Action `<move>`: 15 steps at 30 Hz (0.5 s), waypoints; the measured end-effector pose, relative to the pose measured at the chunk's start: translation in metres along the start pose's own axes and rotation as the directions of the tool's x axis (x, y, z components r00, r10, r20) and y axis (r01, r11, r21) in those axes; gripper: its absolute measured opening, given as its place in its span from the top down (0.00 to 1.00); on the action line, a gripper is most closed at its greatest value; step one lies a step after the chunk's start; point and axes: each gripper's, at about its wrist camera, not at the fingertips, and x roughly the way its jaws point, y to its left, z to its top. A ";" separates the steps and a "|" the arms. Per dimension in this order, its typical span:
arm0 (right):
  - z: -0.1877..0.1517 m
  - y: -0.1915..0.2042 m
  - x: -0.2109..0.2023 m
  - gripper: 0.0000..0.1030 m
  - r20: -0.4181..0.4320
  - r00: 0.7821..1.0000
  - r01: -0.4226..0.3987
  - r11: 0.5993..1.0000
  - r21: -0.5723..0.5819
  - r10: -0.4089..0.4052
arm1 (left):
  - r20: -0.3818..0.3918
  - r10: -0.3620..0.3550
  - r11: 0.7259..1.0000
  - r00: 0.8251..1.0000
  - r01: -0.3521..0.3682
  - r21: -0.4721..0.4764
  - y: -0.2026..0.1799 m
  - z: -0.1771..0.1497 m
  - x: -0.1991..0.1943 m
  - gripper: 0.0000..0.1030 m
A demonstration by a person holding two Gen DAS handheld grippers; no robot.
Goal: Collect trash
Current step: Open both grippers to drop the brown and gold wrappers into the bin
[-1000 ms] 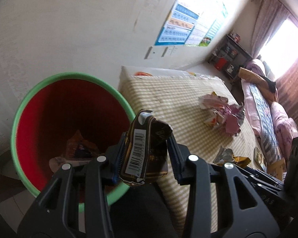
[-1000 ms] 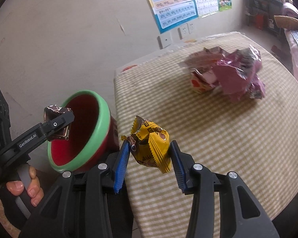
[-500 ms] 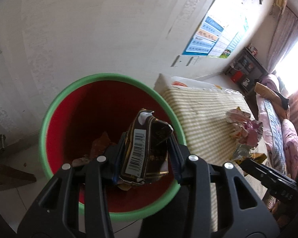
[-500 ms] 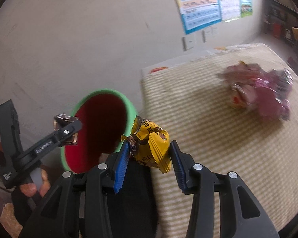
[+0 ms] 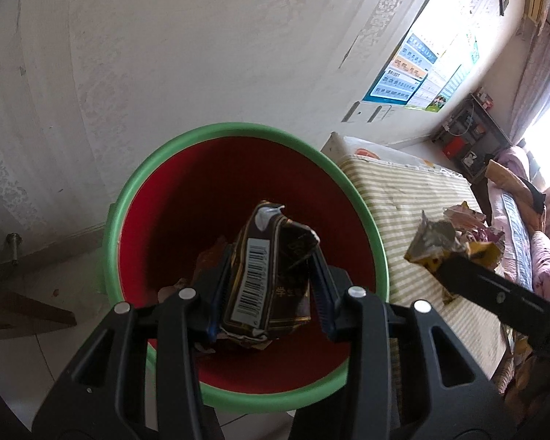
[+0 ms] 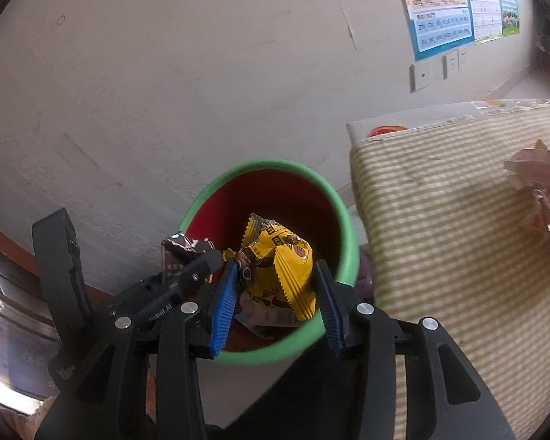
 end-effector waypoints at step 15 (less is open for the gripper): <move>0.013 0.007 0.011 0.40 -0.008 0.999 -0.036 0.999 0.006 0.036 | 0.016 0.022 1.000 1.000 -0.022 -0.006 0.002 -0.002 0.004 0.37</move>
